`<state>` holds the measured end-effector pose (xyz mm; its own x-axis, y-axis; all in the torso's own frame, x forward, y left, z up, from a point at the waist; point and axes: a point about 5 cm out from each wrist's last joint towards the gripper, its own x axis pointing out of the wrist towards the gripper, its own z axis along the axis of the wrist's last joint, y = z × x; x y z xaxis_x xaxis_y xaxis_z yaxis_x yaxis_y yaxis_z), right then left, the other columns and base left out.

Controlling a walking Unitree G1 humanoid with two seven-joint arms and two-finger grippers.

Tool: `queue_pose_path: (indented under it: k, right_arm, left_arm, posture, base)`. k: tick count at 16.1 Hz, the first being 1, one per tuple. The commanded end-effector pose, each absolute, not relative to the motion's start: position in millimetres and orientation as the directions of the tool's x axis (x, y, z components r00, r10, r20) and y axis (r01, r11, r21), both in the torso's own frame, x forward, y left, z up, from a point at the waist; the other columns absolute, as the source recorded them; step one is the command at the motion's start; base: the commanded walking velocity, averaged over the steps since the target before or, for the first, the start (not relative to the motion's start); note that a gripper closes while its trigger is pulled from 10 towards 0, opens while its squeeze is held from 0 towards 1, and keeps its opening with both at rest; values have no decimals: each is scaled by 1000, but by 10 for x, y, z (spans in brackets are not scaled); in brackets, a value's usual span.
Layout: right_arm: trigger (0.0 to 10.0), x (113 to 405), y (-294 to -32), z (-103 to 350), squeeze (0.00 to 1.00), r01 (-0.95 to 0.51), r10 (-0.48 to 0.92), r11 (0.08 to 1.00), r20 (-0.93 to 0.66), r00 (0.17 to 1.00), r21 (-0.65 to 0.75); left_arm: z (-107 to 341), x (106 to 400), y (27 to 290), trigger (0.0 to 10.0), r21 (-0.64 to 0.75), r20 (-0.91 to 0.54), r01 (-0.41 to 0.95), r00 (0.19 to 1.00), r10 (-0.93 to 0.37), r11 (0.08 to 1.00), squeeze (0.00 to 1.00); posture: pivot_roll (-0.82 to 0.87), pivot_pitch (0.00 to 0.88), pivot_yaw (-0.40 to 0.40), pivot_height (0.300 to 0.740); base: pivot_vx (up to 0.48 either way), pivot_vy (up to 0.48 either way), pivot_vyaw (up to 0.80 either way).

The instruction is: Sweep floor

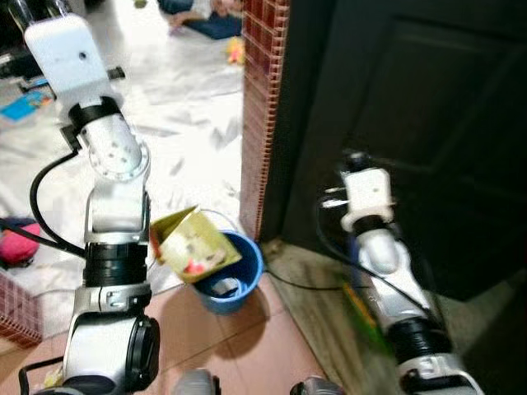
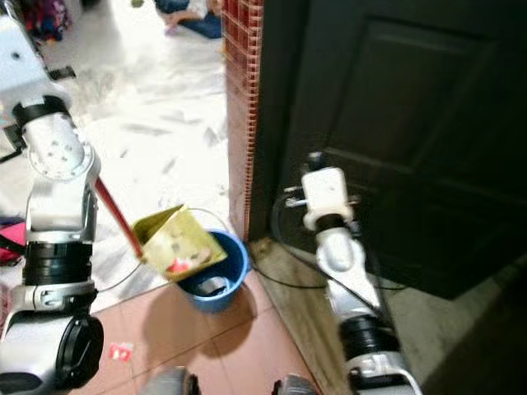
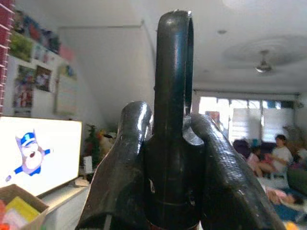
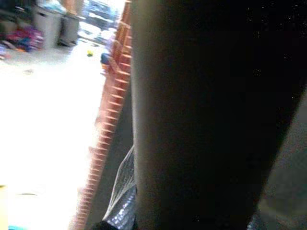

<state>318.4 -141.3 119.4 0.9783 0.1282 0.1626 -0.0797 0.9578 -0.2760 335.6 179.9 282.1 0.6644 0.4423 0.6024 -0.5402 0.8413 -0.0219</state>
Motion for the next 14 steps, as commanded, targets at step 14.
queue_pose_path:
  k: [14]
  right_arm:
    - [10000,3232,-1446,1312,0,-58,125,953,212,969,-296]
  left_arm:
    - [2591,3028,410,10000,499,582,343,548,-601,796,0]
  posture:
    - [16,0,4,740]
  base:
    - [0,0,0]
